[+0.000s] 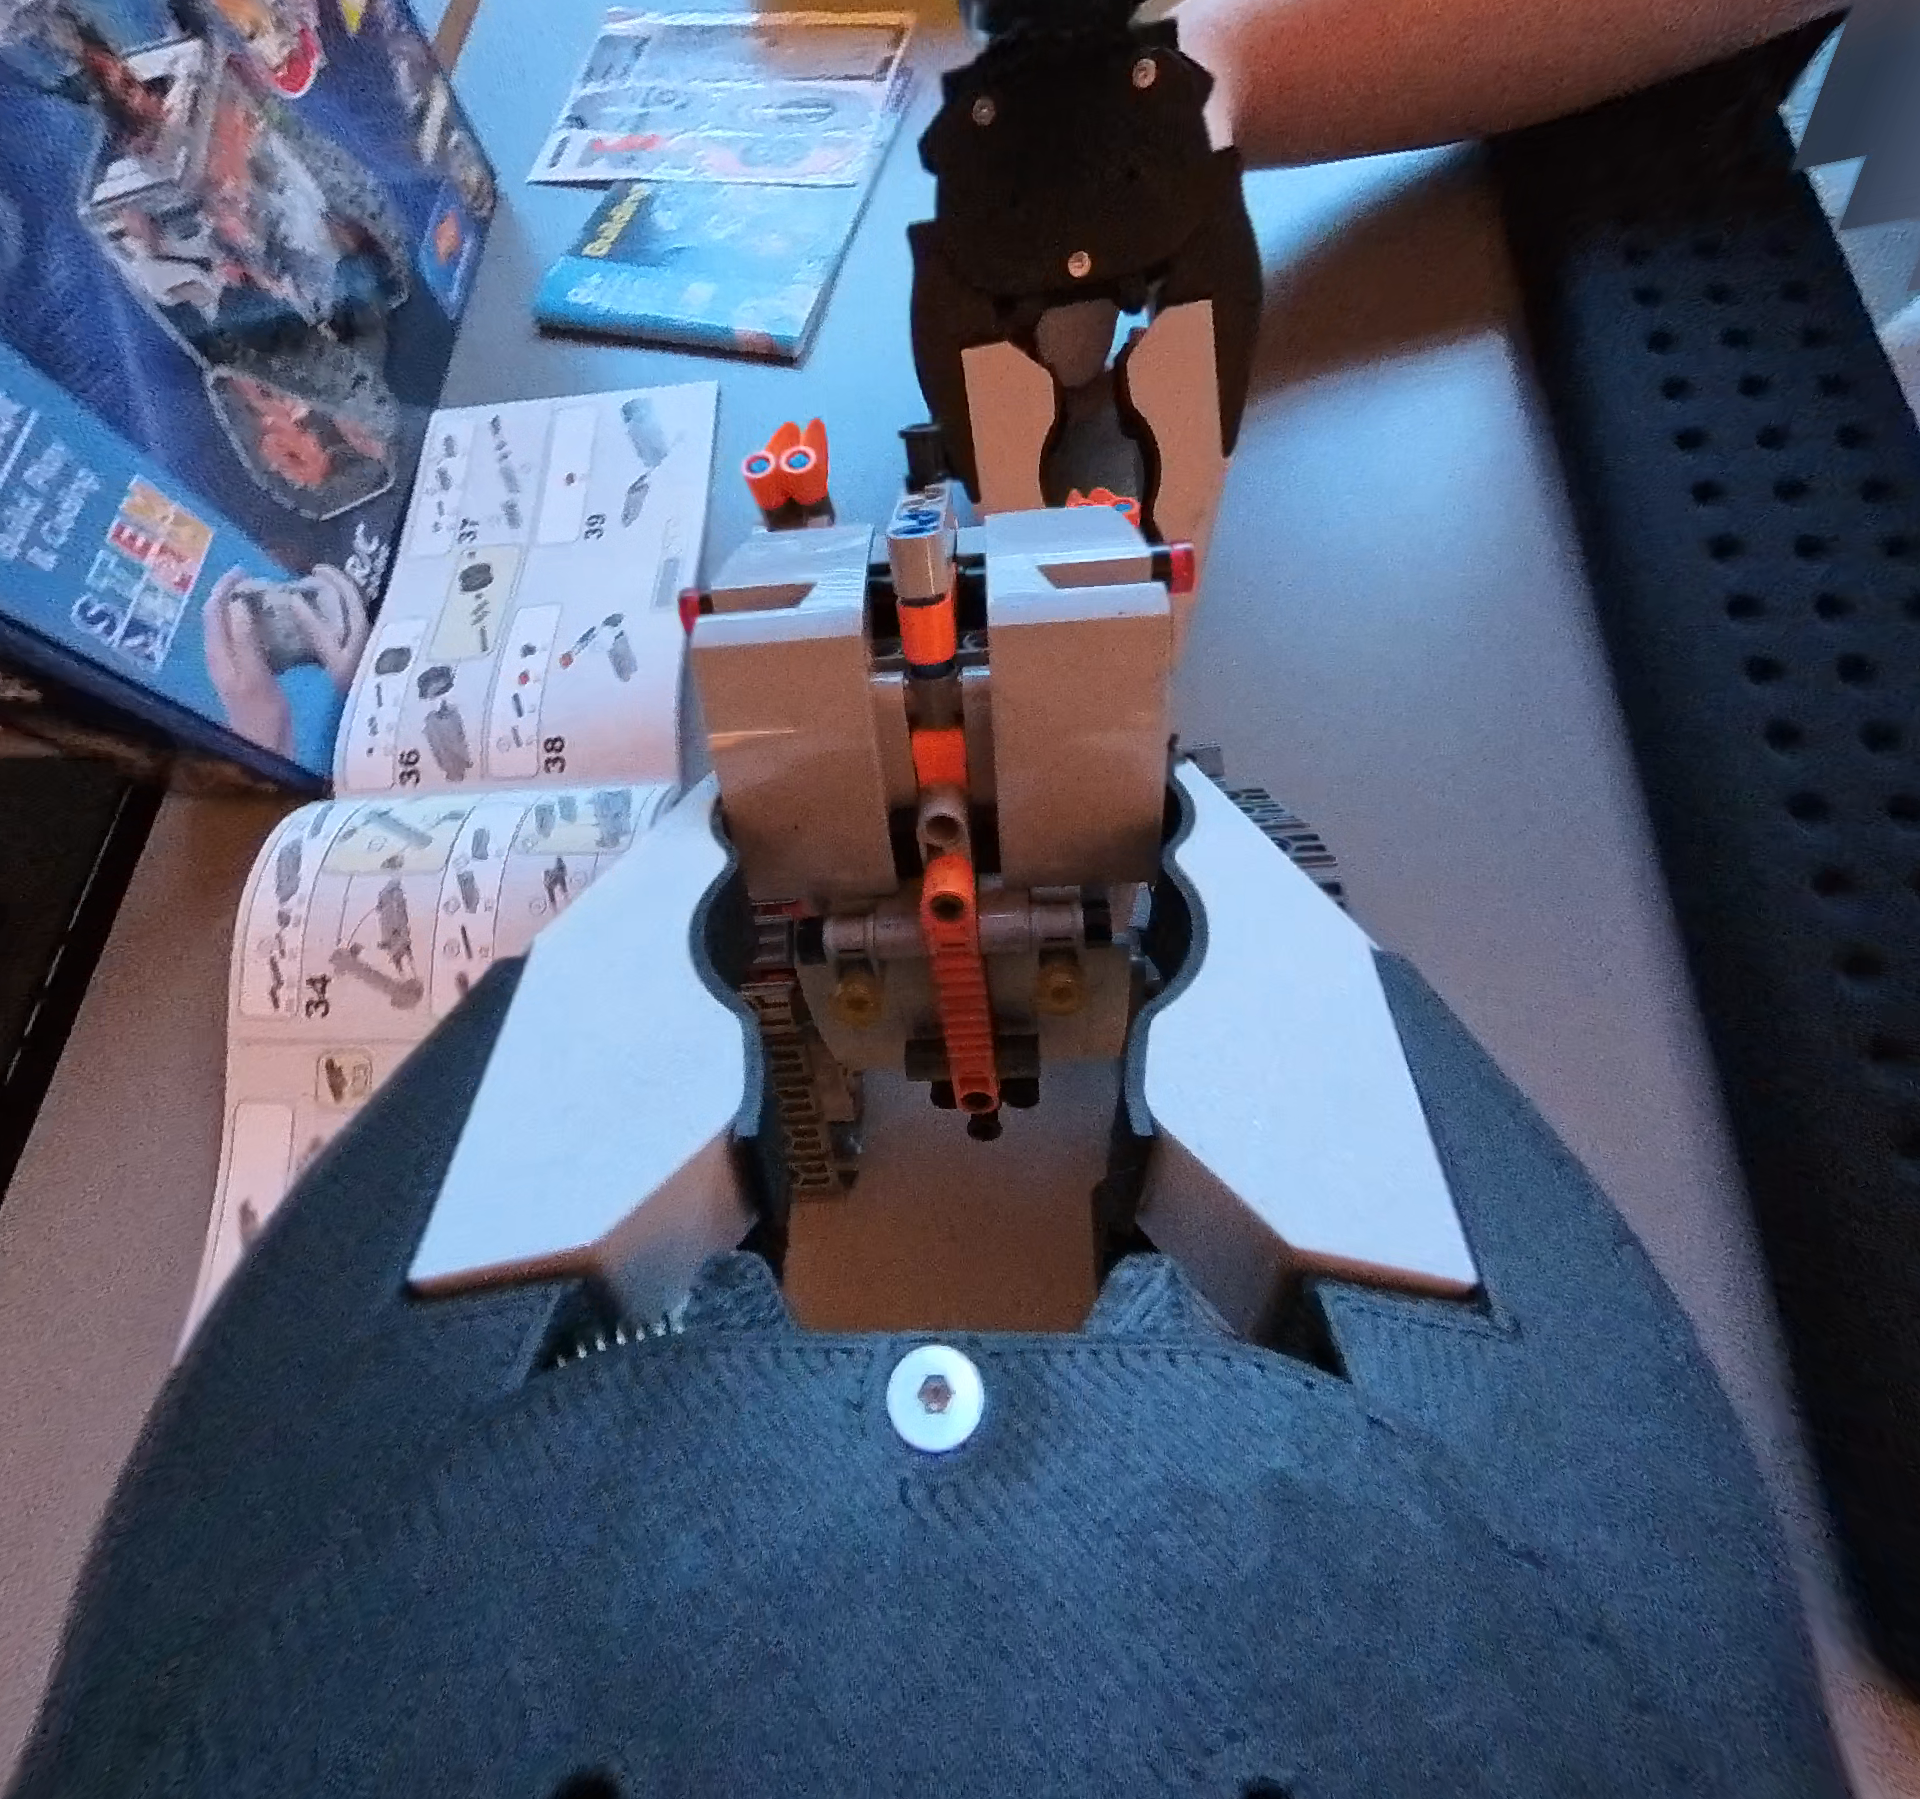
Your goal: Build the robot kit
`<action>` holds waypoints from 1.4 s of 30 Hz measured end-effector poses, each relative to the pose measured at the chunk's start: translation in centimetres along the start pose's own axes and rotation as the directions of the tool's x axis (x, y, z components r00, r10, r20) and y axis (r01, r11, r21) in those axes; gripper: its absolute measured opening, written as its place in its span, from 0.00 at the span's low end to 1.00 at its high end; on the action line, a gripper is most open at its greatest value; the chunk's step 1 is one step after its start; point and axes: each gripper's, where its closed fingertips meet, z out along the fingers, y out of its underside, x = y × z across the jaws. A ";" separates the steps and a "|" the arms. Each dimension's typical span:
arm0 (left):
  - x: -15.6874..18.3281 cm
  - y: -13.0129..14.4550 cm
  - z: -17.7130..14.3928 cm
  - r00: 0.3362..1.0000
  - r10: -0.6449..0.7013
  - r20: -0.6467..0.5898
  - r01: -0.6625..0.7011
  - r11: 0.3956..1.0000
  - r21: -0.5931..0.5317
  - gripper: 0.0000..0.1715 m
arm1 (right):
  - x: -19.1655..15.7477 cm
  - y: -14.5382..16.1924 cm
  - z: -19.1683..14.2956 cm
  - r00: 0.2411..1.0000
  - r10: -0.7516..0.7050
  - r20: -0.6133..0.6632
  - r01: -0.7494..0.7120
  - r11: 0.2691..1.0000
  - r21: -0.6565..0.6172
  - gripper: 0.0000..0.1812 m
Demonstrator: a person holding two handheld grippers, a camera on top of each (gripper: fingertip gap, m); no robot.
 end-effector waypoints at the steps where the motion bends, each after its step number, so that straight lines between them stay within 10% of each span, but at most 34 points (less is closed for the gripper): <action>1: 0.2 -0.1 0.0 0.999 0.021 -0.033 -0.021 1.000 0.012 0.44 | -0.3 0.0 0.0 1.000 -0.002 -0.010 0.002 1.000 0.002 0.15; 10: -1.4 -0.7 -1.2 0.994 0.017 0.112 -0.032 0.990 0.138 0.57 | -2.1 -0.7 0.6 0.981 -0.106 -0.164 0.108 0.994 0.003 0.16; 20: 2.4 -4.5 -10.5 0.847 -0.252 0.467 -0.016 0.868 0.497 0.38 | -1.3 -2.3 1.8 0.989 0.062 -0.132 -0.054 0.997 0.060 0.15; 29: 8.6 1.2 -6.5 0.748 -0.314 0.585 0.111 0.928 0.355 0.35 | -1.1 -1.6 2.6 0.988 0.059 -0.143 -0.061 0.998 -0.006 0.13; 42: 8.0 2.9 -1.5 0.692 -0.336 0.639 0.245 0.942 0.230 0.37 | -1.3 -1.5 2.6 0.990 0.042 -0.133 -0.044 0.999 -0.012 0.06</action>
